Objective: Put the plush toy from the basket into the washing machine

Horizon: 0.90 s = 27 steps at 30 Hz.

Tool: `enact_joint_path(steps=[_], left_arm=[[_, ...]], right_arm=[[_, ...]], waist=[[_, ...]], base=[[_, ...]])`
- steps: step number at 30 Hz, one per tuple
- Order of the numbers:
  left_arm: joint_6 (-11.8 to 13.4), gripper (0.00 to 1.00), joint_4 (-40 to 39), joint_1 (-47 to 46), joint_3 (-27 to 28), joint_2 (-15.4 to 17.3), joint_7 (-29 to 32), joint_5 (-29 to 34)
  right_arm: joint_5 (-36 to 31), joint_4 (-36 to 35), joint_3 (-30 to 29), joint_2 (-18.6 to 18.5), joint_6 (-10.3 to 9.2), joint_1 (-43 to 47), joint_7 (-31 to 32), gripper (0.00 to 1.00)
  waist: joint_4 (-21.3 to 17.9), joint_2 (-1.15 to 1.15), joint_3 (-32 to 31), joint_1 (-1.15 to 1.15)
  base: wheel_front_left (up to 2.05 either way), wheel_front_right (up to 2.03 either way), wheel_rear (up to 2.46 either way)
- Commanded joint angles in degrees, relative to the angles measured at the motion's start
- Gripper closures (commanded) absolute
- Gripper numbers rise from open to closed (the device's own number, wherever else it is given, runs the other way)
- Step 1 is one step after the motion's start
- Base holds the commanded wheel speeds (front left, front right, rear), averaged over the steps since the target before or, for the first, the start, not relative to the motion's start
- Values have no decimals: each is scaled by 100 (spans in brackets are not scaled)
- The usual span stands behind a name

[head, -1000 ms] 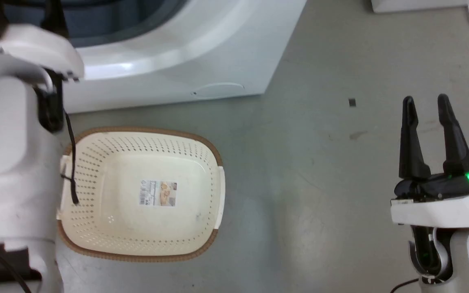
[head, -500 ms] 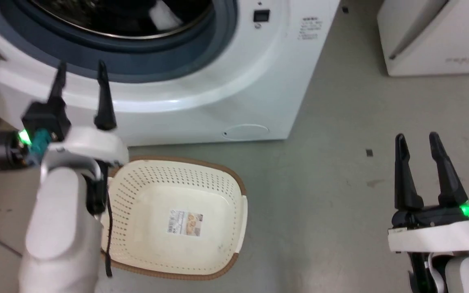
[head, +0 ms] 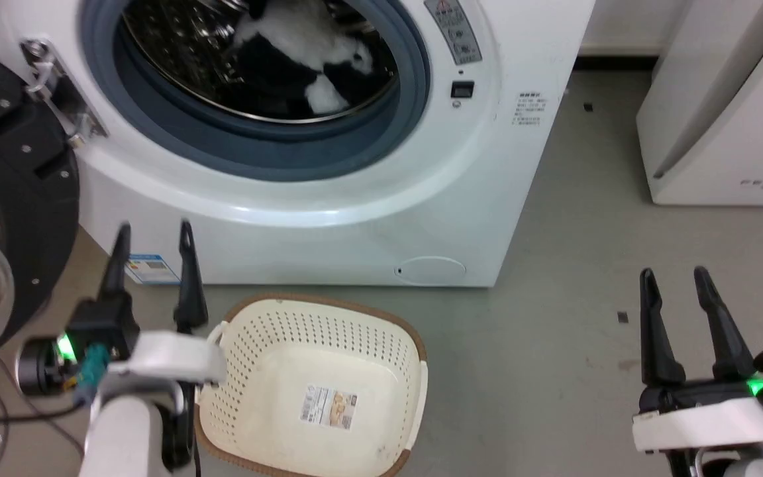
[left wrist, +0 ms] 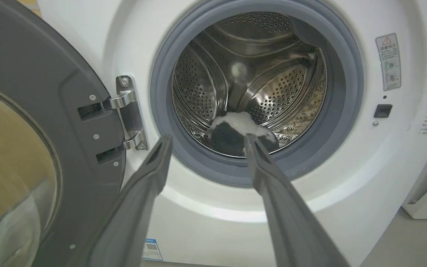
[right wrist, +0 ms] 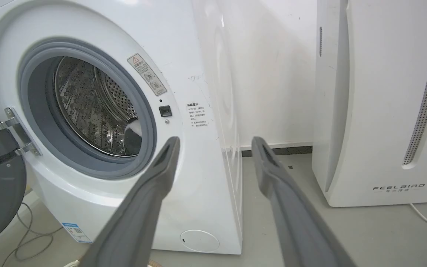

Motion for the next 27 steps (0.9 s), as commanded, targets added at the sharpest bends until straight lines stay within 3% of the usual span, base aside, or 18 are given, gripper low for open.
enact_joint_path(steps=[1, 13, 22, 23, 27], left_arm=[[-9, 0, -45, 133, 16, -35, -24, 28], [-69, 0, -112, 1309, 45, -198, -24, 67], [-212, 0, -43, 1526, 38, -222, -24, 134], [-207, 100, -53, 1460, 27, -213, 0, 110], [-206, 100, -62, 1462, 12, -214, 26, 110]], right_arm=[[-13, 20, -14, -3, -4, 100, -25, 0], [-151, 178, -74, -3, -4, 706, -25, 0], [-149, 213, -84, -3, -4, 855, -25, 0], [-121, 194, -82, 0, 0, 779, 0, 100], [-132, 189, -79, 0, 0, 769, 19, 100]], waist=[[45, 0, -117, 1], [157, 0, -803, 1], [176, 0, -964, 1], [177, 0, -966, 1], [172, 0, -969, 1]], base=[[0, 0, 0], [0, 0, 0], [0, 0, 0], [0, 0, 0], [0, 0, 0]])
